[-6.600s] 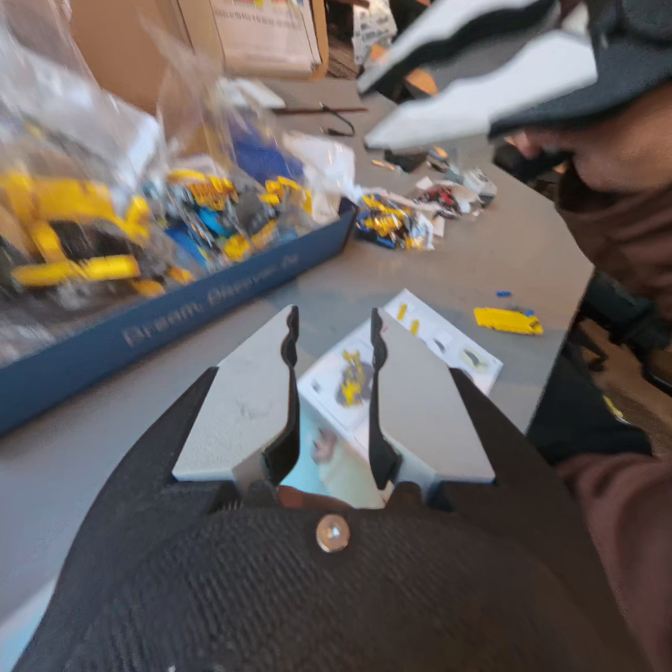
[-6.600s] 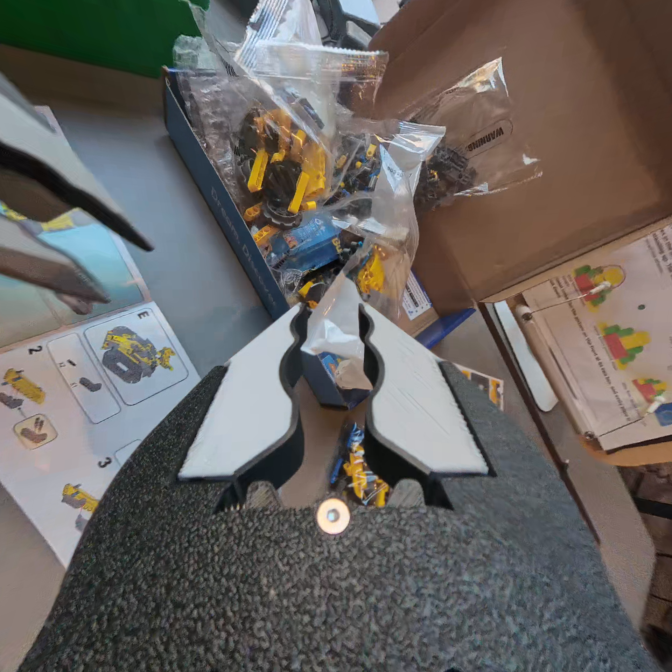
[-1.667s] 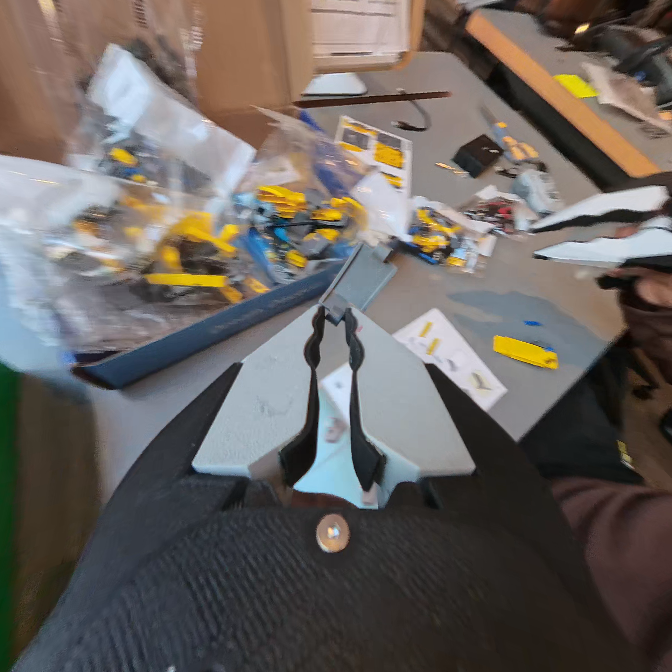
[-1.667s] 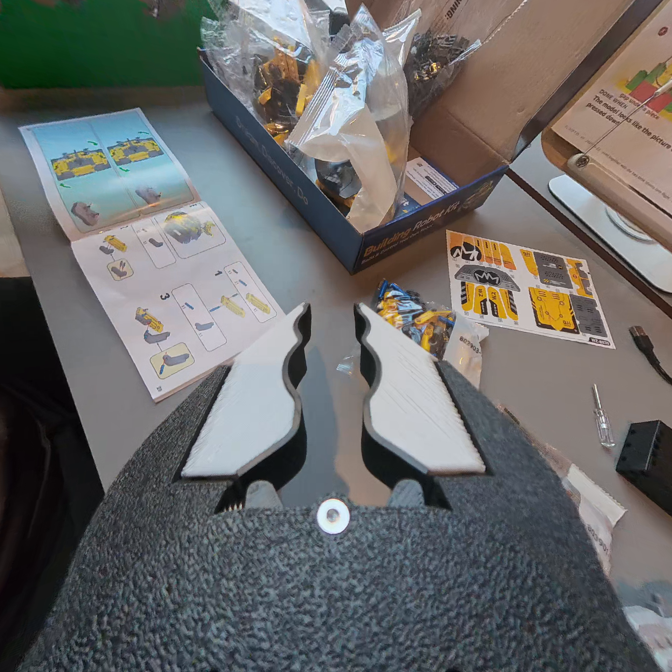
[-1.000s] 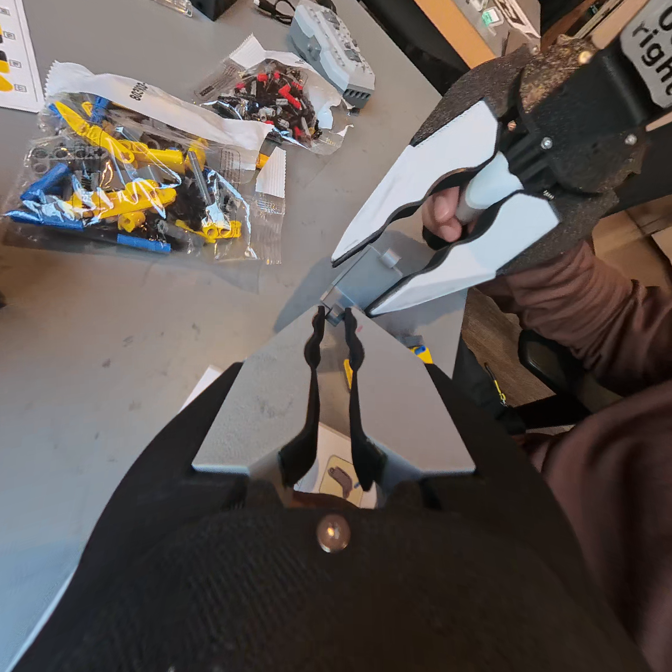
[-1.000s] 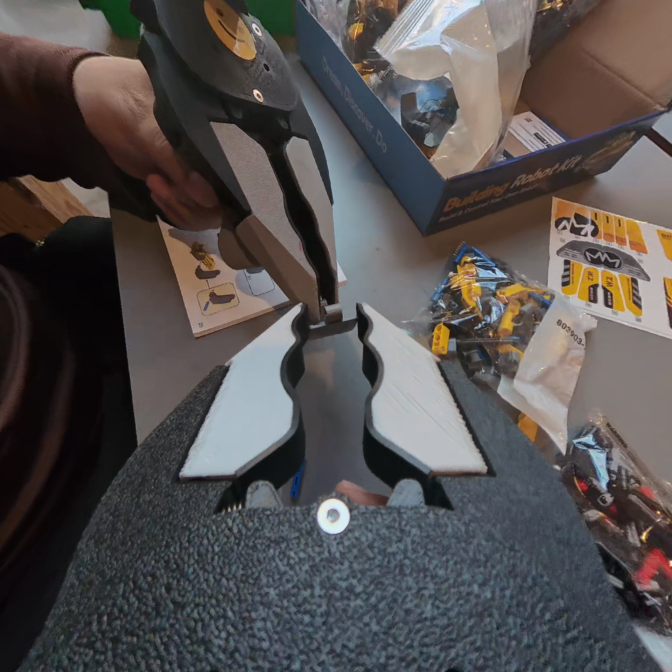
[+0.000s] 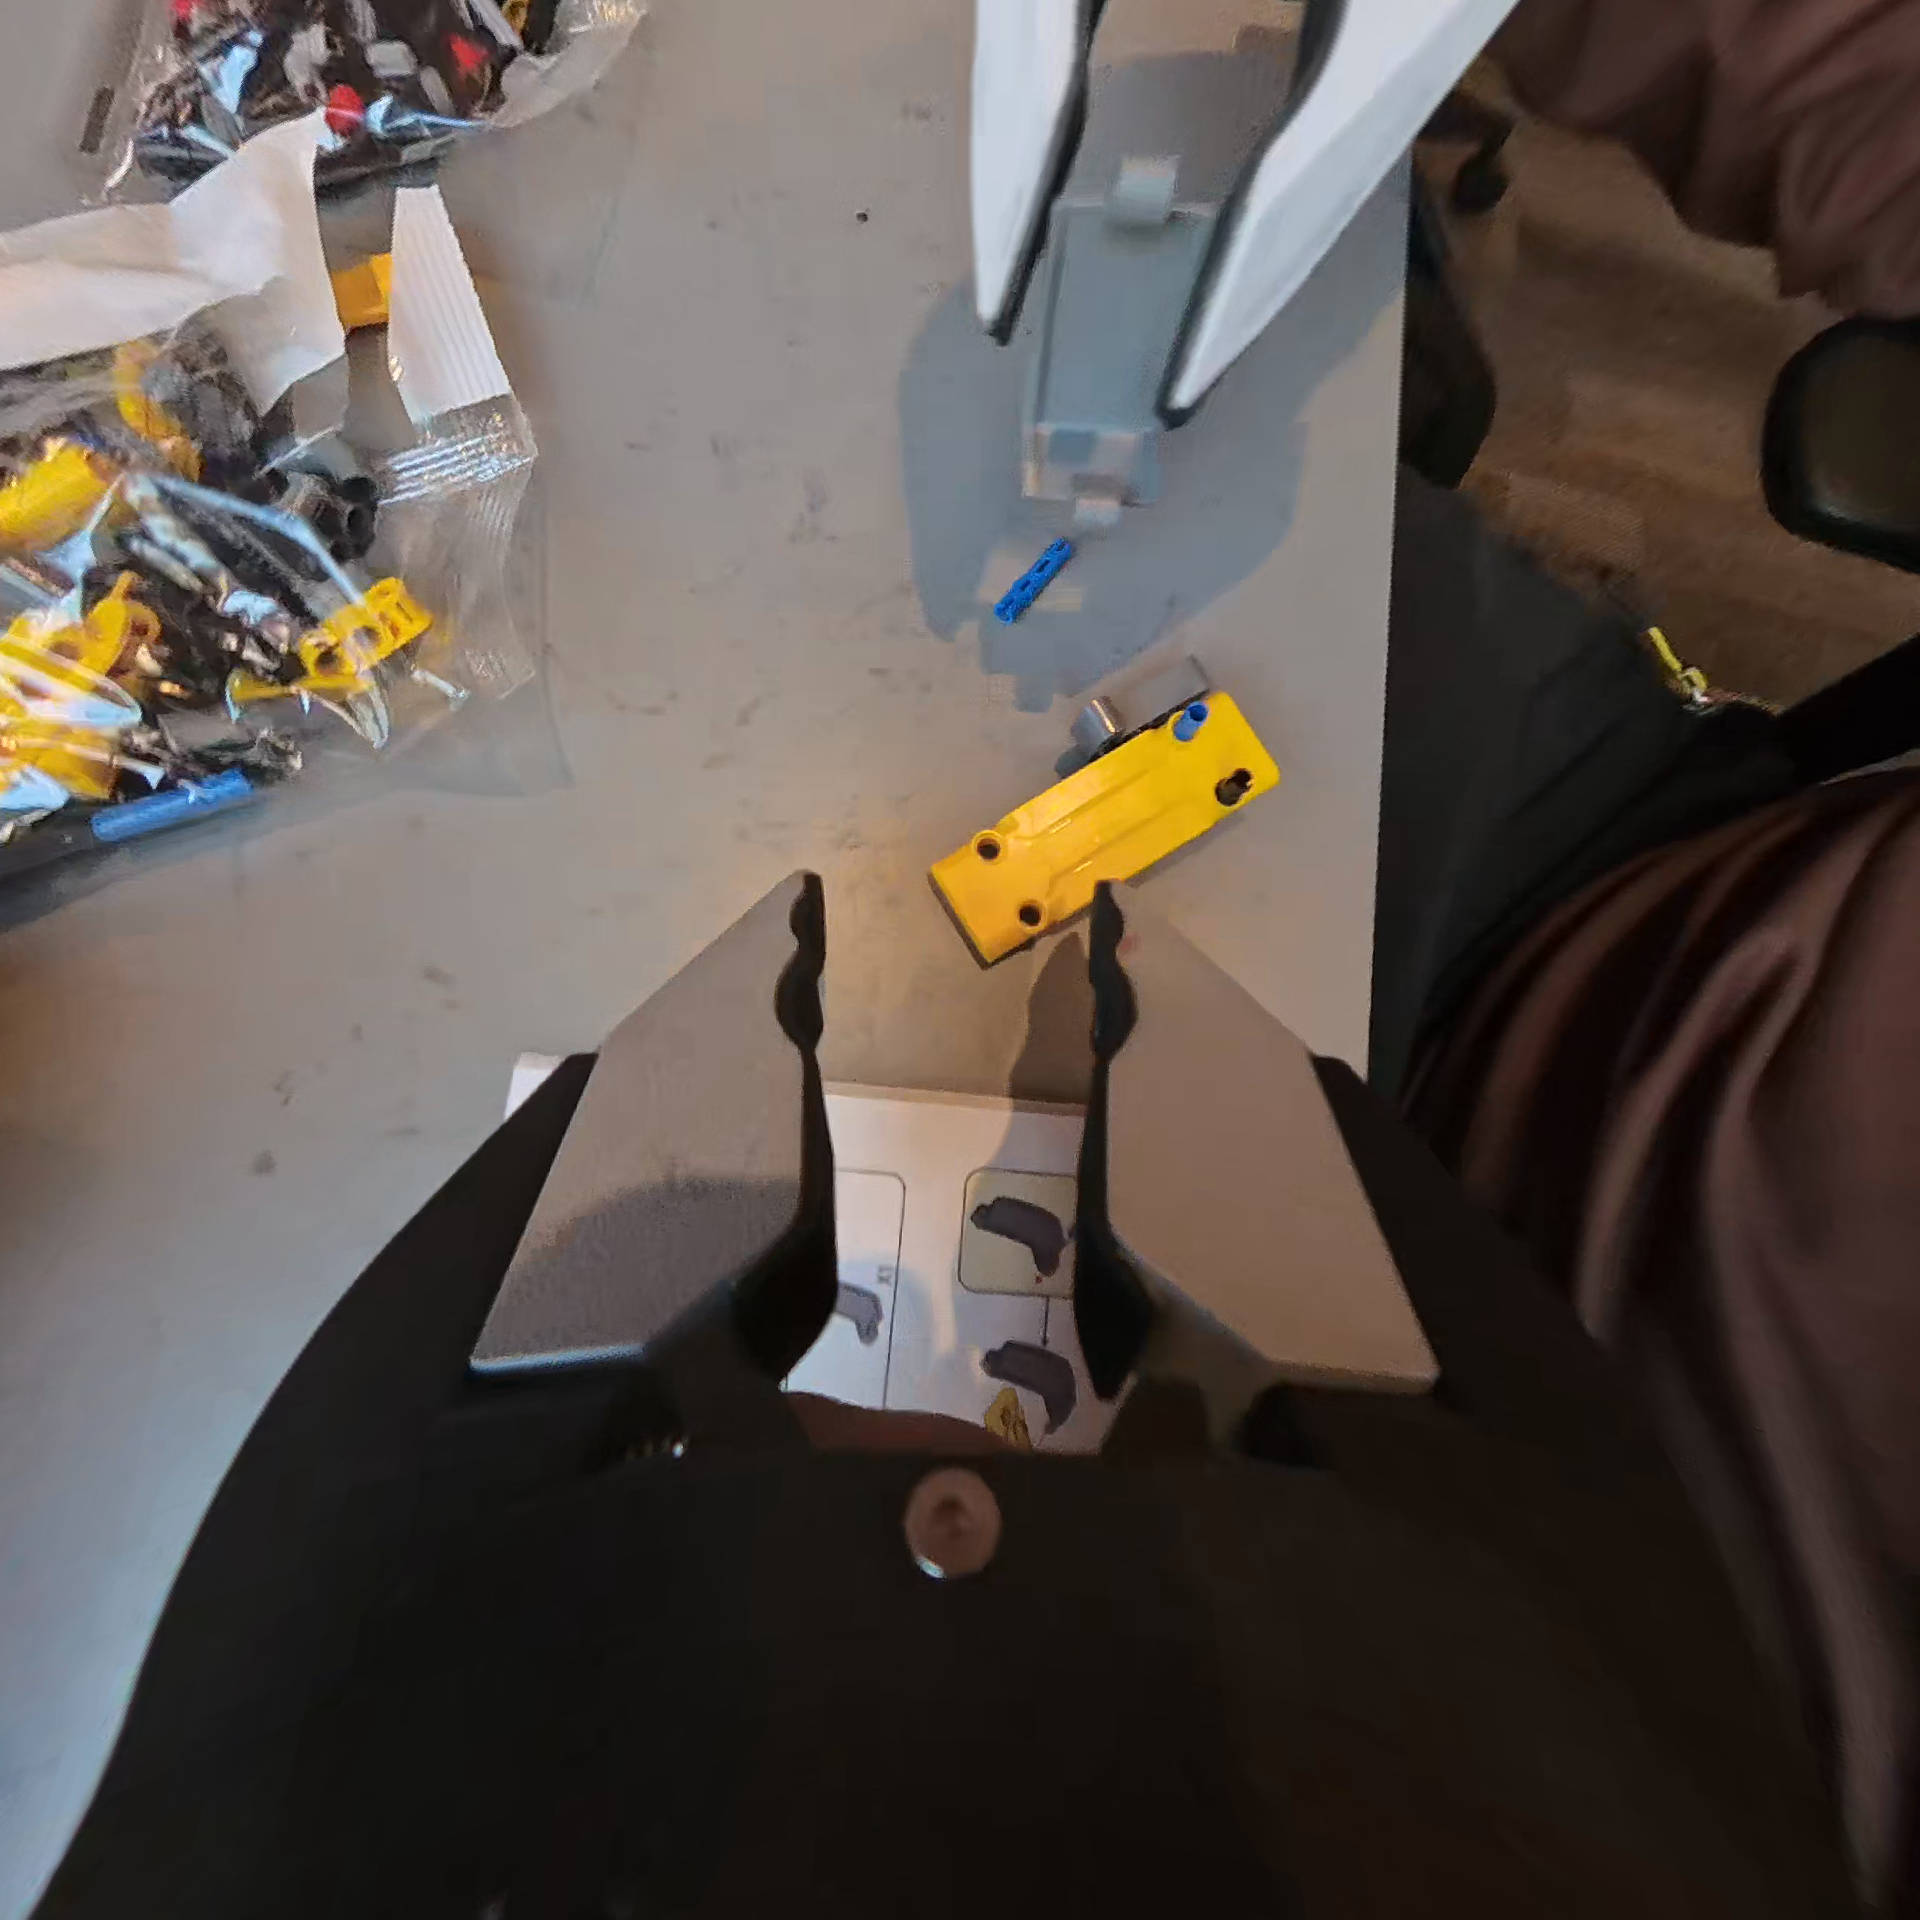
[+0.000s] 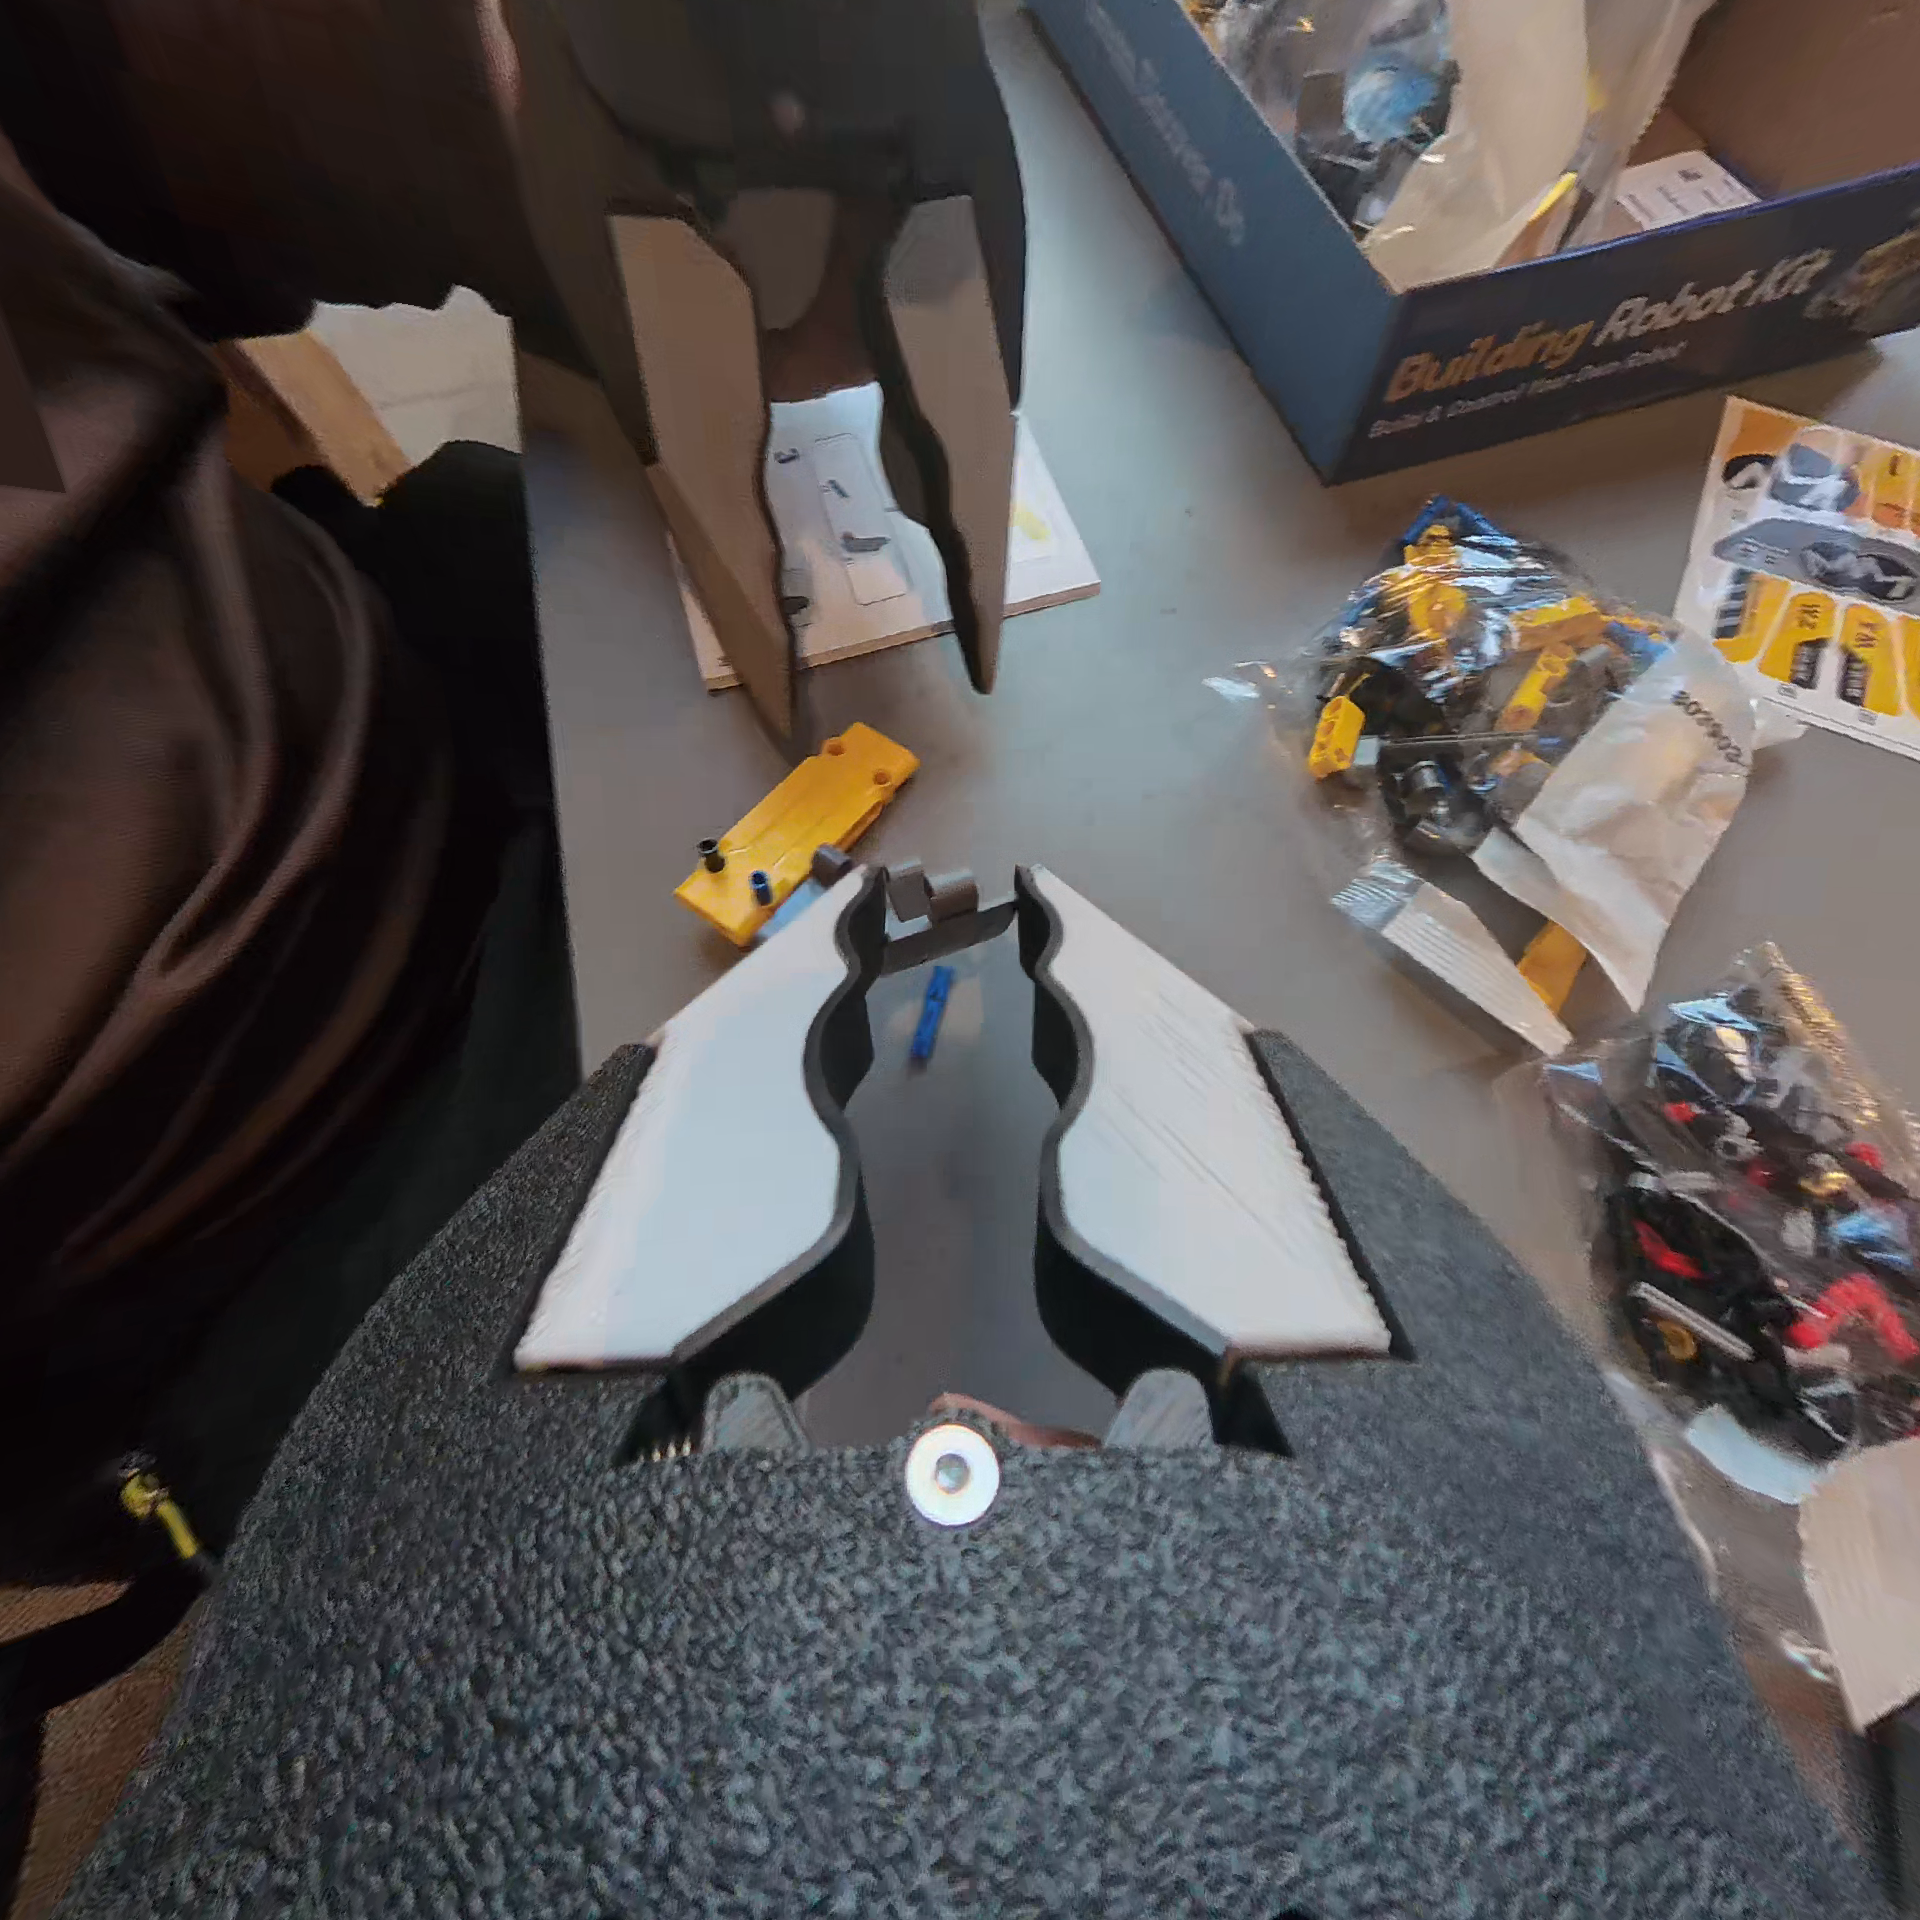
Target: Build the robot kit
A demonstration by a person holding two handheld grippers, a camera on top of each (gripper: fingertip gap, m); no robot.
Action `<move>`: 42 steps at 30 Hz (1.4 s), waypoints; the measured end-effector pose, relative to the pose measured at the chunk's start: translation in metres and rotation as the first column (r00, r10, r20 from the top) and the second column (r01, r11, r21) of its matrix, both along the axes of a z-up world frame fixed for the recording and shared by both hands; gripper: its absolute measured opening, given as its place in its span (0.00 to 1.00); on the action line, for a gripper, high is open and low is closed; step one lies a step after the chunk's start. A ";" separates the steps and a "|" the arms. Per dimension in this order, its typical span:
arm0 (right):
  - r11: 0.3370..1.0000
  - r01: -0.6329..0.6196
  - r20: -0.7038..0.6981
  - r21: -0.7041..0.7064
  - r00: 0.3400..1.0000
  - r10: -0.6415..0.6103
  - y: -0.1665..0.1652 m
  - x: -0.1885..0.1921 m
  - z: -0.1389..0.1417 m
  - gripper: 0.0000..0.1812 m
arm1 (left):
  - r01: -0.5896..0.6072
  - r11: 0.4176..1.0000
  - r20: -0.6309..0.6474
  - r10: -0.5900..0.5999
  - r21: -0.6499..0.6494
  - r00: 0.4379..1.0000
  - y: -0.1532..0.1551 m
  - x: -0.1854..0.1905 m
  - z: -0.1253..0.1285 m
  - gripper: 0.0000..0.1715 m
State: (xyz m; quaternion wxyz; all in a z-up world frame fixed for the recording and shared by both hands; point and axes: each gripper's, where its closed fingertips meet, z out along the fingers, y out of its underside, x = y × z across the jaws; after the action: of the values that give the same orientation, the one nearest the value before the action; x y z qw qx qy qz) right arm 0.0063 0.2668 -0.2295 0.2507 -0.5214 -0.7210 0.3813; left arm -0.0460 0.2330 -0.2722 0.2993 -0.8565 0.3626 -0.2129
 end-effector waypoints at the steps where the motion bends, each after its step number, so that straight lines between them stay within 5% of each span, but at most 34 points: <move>1: 0.999 -0.026 0.004 -0.023 1.000 0.026 -0.005 0.004 0.000 0.14 | 0.019 1.000 -0.012 -0.018 0.015 1.000 0.001 0.002 -0.001 0.29; 4: 0.998 -0.055 0.007 -0.035 0.998 0.055 -0.012 0.008 -0.003 0.14 | 0.000 0.996 -0.115 0.009 0.084 0.993 0.018 -0.009 -0.008 0.31; 8: 0.997 -0.078 0.057 -0.015 0.995 0.079 -0.018 0.010 -0.017 0.14 | -0.150 0.971 -0.199 0.187 0.189 0.962 0.048 -0.047 -0.001 0.24; 14: 0.997 -0.073 0.083 0.016 0.994 0.071 -0.017 0.015 -0.020 0.14 | -0.185 0.972 -0.106 0.201 0.144 0.974 0.021 -0.065 0.026 0.26; 22: 0.992 -0.116 0.151 0.048 0.983 0.107 -0.032 0.008 -0.030 0.14 | -0.171 0.982 -0.142 0.182 0.084 0.973 -0.017 -0.057 0.010 0.28; 30: 0.972 -0.236 0.112 0.002 0.966 0.235 -0.081 -0.021 -0.031 0.14 | -0.220 0.970 -0.154 0.234 0.106 0.960 -0.018 -0.057 0.001 0.26; 37: 0.976 -0.215 0.045 -0.046 0.975 0.217 -0.069 -0.006 -0.016 0.14 | -0.030 0.999 0.027 0.030 0.016 0.999 -0.051 -0.020 0.017 0.30; 42: 0.972 -0.229 0.037 -0.045 0.972 0.231 -0.069 -0.005 -0.022 0.14 | -0.002 1.000 -0.073 0.004 0.025 0.997 -0.051 0.001 0.000 0.33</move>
State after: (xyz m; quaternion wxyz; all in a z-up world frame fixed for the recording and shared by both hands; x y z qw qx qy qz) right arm 0.0015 0.1980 -0.2512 0.1790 -0.4473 -0.7739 0.4111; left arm -0.0451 0.1820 -0.2725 0.2967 -0.8605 0.3746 -0.1767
